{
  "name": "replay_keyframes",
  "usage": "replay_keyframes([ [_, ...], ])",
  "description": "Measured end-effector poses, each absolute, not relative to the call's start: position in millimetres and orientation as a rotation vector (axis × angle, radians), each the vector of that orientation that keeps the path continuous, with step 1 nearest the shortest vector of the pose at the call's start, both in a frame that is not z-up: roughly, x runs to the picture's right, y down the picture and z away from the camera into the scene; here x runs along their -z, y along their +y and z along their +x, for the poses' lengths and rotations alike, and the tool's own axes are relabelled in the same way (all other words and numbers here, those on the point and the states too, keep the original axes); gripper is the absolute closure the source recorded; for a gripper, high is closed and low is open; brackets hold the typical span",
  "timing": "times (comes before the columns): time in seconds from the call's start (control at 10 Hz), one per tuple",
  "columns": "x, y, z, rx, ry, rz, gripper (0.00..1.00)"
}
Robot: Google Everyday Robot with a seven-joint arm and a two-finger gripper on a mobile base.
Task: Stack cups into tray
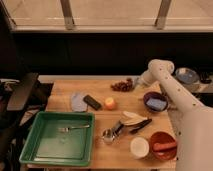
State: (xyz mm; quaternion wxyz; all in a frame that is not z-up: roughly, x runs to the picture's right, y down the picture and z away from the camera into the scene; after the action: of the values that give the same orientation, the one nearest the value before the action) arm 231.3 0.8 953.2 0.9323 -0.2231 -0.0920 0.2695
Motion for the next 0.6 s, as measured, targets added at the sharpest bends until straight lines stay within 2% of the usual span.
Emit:
replay_keyframes([
  [0.1, -958.3, 4.7, 234.1, -0.573, -0.193, -0.467, 0.42],
  [0.6, -974.9, 7.4, 227.5, -0.611, -0.208, -0.478, 0.91],
])
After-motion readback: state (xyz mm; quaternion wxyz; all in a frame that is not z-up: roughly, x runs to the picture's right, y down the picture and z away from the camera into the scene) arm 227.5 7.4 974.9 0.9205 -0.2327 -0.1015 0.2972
